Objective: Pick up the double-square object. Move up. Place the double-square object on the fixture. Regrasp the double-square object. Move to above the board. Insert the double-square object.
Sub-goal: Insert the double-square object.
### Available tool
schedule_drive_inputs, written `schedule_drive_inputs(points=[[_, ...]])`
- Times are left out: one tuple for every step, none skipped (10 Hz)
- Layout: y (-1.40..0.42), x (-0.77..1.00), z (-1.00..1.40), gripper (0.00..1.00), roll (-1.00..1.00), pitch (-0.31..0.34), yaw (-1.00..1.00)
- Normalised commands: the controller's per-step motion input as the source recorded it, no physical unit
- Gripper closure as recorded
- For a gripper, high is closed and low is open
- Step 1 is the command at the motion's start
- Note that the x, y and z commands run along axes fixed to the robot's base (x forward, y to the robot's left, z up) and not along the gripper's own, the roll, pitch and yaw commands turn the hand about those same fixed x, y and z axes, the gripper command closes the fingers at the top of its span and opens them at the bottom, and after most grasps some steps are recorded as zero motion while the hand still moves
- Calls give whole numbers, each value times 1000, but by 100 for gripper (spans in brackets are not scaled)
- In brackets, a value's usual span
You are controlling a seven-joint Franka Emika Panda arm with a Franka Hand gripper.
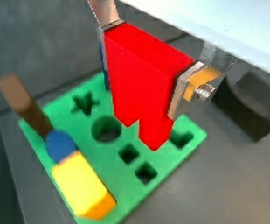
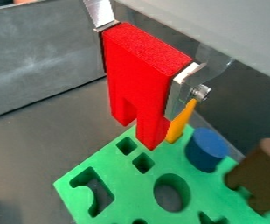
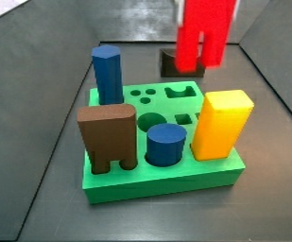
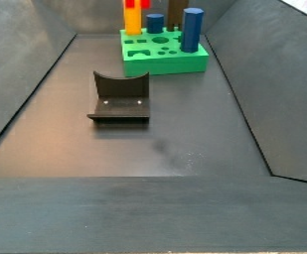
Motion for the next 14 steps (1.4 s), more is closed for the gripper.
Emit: schedule_drive_inputs(points=[[-346,3,-703,100,266,-136,46],[-383,0,-711,100,311,-80,0],[-11,0,-266,100,41,0,-66],[0,-103,-200,100,17,-20,0],[0,0,-654,100,209,0,0],[-3,23,-811,100,284,0,-46],[0,0,-614,100,184,-11,-71],[0,0,-263,100,27,-3,-26],[-74,6,-611,100,150,0,0],[-111,57,-663,100,156,0,0],[-123,117,-657,100,143,0,0],[-80,243,-614,100,113,0,-14],[-37,337,-671,100,167,59,0],[0,463,-683,100,190,99,0]])
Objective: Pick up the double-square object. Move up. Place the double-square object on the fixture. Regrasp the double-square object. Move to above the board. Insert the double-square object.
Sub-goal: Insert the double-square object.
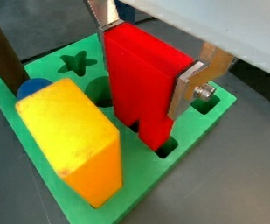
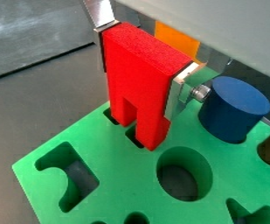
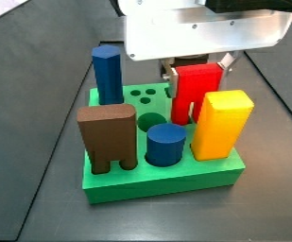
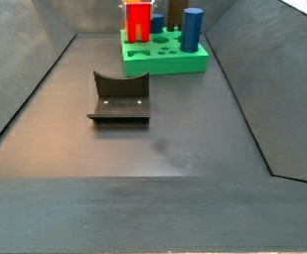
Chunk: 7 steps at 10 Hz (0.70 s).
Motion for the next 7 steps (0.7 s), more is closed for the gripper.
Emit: schedule_drive_inputs(points=[[0,474,-657,100,250,139,0],[9,329,-597,100,291,130,0],[86,297,-597,100,289,123,0],[40,371,-669,100,246,131,-23],[0,434,-700,100,233,126,-23],[0,317,-823,100,216,36,0],[0,289,-889,100,201,0,0]])
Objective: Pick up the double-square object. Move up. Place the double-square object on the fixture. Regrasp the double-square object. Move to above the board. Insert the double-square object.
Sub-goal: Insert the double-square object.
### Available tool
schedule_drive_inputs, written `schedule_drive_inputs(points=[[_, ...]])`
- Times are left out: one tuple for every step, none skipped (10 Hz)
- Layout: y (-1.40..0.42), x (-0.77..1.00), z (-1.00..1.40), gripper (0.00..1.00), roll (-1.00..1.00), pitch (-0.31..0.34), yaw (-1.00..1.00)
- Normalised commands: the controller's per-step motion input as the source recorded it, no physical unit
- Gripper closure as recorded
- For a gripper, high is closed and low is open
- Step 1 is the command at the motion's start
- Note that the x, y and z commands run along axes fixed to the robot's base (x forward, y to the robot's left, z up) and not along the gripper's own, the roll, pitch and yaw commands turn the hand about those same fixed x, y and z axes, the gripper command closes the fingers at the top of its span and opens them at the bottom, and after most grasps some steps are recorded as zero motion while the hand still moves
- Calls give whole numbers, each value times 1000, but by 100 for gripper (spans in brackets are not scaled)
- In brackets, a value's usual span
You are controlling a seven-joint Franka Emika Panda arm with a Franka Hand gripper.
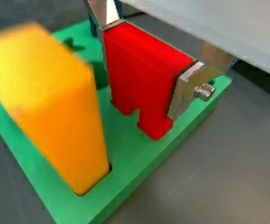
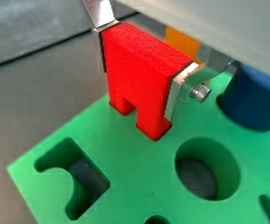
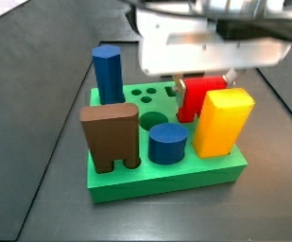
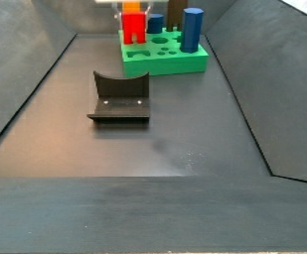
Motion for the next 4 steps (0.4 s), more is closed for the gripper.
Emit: schedule_drive_inputs(points=[[0,254,-903,100,214,0,0],[0,0,-820,100,241,0,0],[0,0,0,100,-27,-27,0],[0,0,0,100,0,0,0]])
